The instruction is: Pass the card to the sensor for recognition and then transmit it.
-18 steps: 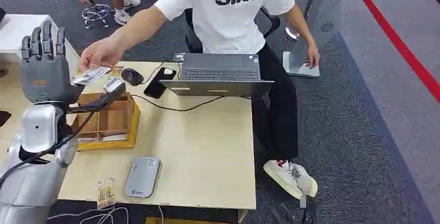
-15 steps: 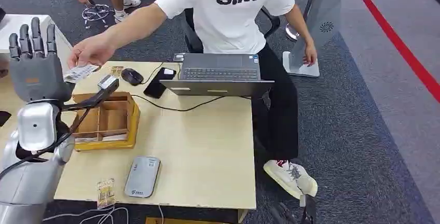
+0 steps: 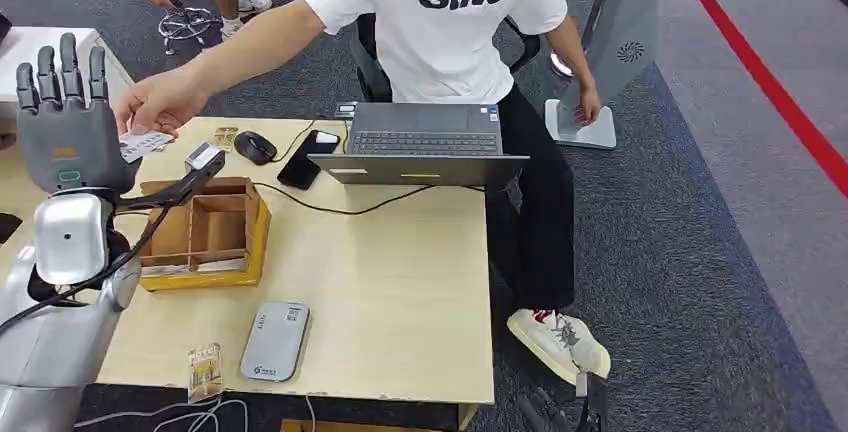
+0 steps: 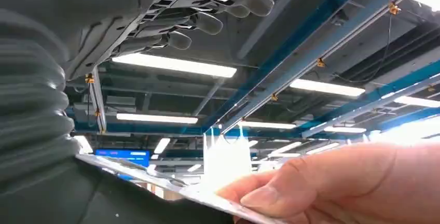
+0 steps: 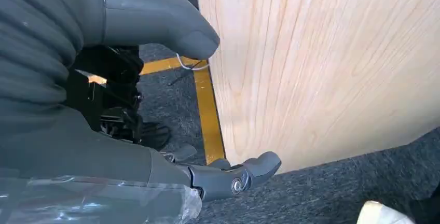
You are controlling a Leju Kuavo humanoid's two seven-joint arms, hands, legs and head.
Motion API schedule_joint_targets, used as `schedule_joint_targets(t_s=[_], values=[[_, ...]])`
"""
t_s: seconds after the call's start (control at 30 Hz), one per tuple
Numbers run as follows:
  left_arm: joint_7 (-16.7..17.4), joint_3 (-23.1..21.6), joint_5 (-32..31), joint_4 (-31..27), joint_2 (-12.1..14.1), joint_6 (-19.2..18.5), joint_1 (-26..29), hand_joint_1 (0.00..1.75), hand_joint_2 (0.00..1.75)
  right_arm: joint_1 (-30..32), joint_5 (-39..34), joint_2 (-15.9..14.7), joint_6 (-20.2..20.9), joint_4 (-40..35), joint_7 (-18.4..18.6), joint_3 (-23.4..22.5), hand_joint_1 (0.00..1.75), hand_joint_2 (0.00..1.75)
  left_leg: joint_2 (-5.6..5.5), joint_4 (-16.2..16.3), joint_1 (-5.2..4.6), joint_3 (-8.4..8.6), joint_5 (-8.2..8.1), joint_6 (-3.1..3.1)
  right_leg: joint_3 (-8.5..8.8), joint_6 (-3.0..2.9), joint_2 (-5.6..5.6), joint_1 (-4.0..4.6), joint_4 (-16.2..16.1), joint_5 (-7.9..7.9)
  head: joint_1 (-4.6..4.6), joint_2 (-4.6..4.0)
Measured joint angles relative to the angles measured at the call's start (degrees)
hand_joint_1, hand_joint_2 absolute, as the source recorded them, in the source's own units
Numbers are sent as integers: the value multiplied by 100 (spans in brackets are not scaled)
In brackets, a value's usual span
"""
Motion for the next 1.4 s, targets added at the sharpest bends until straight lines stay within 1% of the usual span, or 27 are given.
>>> schedule_joint_targets(t_s=[0.3,0.33,0.37,0.57,0.67,0.8,0.93,1.1,1.17,1.2,1.23,1.3,1.33,1.37,1.4], values=[[0,-2,0,13,2,2,0,0,175,0,-20,0,15,9,18,0,0,175,0,0,0,0,0,0,1,0,0,0,0,0,2,0],[0,-2,0,31,7,15,1,75,175,0,-24,0,22,9,26,0,0,175,0,0,0,0,0,0,1,0,0,0,0,0,2,0],[0,-2,0,48,20,30,3,175,175,0,-35,0,24,11,33,0,0,175,0,0,0,-1,0,0,1,0,0,0,0,0,2,0],[-9,-2,0,61,94,170,96,175,175,2,-33,0,17,20,0,4,0,175,0,0,0,-1,0,0,0,0,0,0,0,0,2,0],[9,-2,0,59,151,184,140,175,175,3,-22,0,15,22,-11,15,0,175,1,0,0,-2,0,0,0,0,1,0,0,0,0,0],[20,4,0,22,264,279,374,175,175,12,50,0,-28,22,-118,116,0,175,2,0,0,-2,0,0,-1,0,3,0,1,0,2,0],[15,15,0,-15,326,341,532,175,175,14,87,2,-79,22,-140,171,0,175,2,0,0,-3,0,0,-2,0,3,0,1,0,2,0],[6,66,0,-61,352,365,622,175,175,24,103,7,-92,22,-171,245,0,175,0,0,0,-3,0,0,0,0,0,0,1,0,2,0],[-75,105,0,-112,350,429,692,175,175,28,103,15,-94,20,-190,256,0,175,2,0,0,-2,0,0,-1,0,2,0,1,0,2,0],[-211,142,0,-166,321,504,750,175,175,37,92,17,-94,20,-199,262,0,175,2,0,0,-2,0,0,-1,0,2,0,1,0,2,0],[-451,230,0,-241,198,608,830,175,175,47,43,17,-94,20,-210,267,0,175,1,0,-1,-2,0,0,-1,0,2,0,0,0,0,0],[-1149,543,2,-464,-199,813,1066,175,175,69,-66,17,-76,17,-241,267,0,175,-2,0,-2,-2,0,0,0,1,1,-2,0,-1,2,0],[-1558,701,7,-609,-414,872,1206,175,175,82,-126,24,-76,15,-260,267,0,175,-1,0,-2,-3,-1,1,0,1,2,-3,-1,-1,2,0],[-1842,776,15,-695,-600,876,1327,175,175,95,-160,26,-68,13,-275,267,0,175,2,0,-3,-3,-2,2,0,1,4,-3,-3,-1,4,0],[-2200,822,48,-805,-768,863,1502,175,175,117,-210,28,-55,11,-313,267,0,175,4,0,-5,-3,-3,3,0,1,8,-3,-4,-1,0,0]])
